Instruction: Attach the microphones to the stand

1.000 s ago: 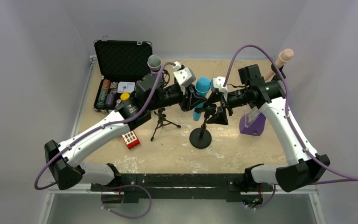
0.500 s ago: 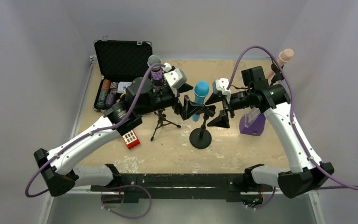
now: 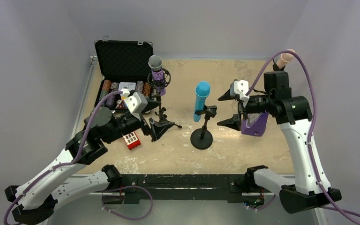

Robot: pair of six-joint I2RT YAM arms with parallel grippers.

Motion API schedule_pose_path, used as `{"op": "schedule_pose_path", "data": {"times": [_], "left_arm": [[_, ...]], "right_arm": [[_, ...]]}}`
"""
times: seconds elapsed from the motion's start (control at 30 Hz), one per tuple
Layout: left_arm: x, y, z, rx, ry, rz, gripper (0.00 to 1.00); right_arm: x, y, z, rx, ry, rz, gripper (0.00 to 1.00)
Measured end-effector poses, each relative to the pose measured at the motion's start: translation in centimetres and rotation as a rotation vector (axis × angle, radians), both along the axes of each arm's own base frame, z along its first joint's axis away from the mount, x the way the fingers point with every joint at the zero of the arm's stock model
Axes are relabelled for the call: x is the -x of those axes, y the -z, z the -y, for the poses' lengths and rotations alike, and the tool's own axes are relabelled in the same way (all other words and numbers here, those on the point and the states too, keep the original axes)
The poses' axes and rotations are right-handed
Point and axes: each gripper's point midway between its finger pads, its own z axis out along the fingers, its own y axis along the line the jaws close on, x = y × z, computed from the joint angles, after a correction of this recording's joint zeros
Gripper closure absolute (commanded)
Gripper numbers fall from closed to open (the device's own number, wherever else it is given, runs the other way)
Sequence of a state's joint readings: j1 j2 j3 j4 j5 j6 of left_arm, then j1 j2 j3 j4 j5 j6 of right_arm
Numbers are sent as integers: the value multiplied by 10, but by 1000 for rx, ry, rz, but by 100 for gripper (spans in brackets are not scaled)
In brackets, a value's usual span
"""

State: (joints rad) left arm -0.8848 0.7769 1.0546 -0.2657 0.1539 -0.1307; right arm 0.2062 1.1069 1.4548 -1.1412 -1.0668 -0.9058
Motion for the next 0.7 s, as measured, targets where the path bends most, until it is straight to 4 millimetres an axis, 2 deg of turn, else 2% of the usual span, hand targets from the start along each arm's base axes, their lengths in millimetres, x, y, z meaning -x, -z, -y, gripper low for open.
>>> {"op": "schedule_pose_path", "data": {"times": [0.27,0.47,0.7], "left_arm": [[11,55,-35,-25,-91,-81,1],[16,89,-57,-21,-163,-150,1],[15,122,-83,-47,-282,-209,1]], "right_arm": [[6,-13,23,-30,90,74,2],[14,-7,34,-49,155,100,1],[11,1,49,-81,270,103,1]]}}
